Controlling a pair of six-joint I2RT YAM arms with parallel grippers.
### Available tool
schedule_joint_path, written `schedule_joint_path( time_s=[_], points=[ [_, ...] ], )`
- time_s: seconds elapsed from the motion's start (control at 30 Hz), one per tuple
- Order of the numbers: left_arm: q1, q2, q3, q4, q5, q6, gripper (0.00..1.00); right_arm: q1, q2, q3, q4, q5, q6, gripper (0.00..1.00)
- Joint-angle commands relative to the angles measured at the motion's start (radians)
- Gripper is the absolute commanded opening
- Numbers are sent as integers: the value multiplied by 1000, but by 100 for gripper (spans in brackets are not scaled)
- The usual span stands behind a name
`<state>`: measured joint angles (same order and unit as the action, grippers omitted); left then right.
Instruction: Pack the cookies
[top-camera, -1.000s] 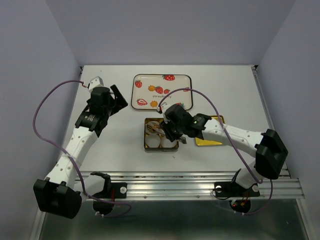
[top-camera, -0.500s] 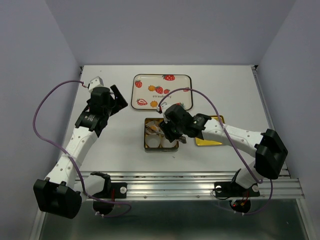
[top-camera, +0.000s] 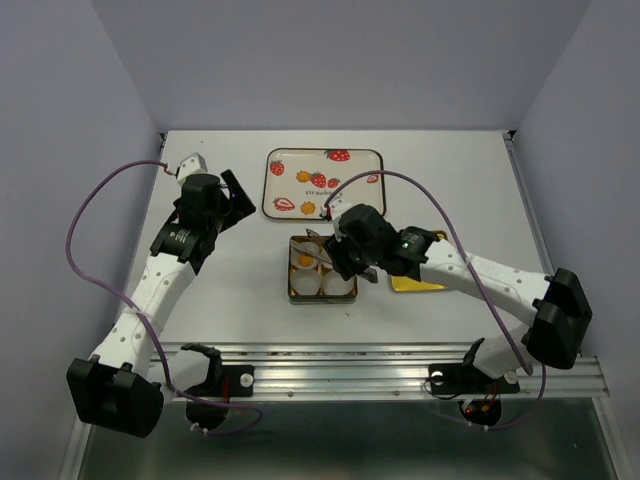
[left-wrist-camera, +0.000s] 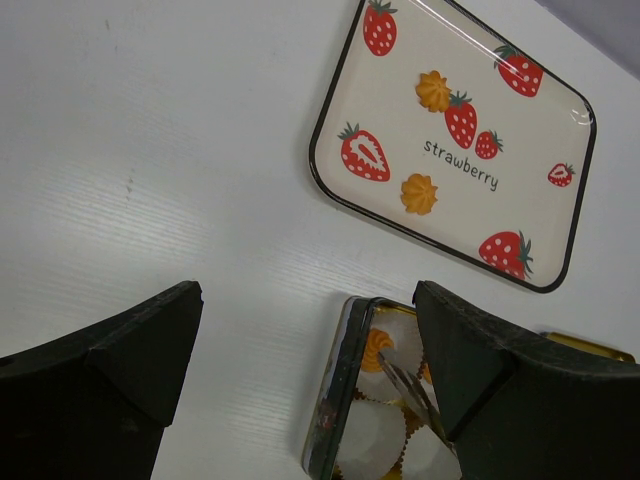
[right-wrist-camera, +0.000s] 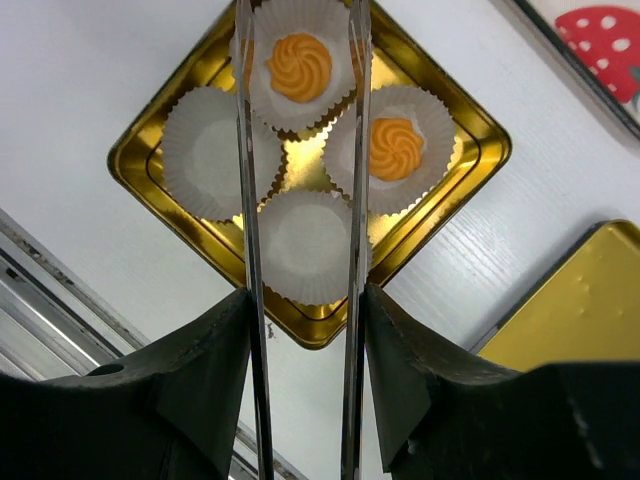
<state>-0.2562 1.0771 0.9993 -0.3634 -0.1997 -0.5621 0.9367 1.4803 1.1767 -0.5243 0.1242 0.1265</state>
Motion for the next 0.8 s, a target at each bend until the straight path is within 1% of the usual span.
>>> schedule_joint_path(
  time_s=[0.0,0.13,0.2,0.3,0.37,0.43,0.57,0.77],
  points=[
    [-8,-25,10,18,-12,10,99,7,-106,58,29,46,-22,52],
    [-9,-20,7,27,-7,10,99,7,-104,100,55,112,-22,52],
    [-9,-17,9,27,-9,10,99,-16,-78,139,60,127,-27,52],
    [-9,-14,10,27,-10,13,99,-59,-2,187,61,103,-27,52],
    [-9,-14,12,26,-18,13,99,-104,64,248,61,98,-30,52],
    [-9,-14,12,26,-18,13,99,-122,106,264,61,98,-27,52],
    [-9,-6,13,26,-24,13,99,-134,198,336,61,101,-25,52],
    [-9,14,13,32,-26,11,99,-154,310,383,61,127,-13,52]
  ],
)
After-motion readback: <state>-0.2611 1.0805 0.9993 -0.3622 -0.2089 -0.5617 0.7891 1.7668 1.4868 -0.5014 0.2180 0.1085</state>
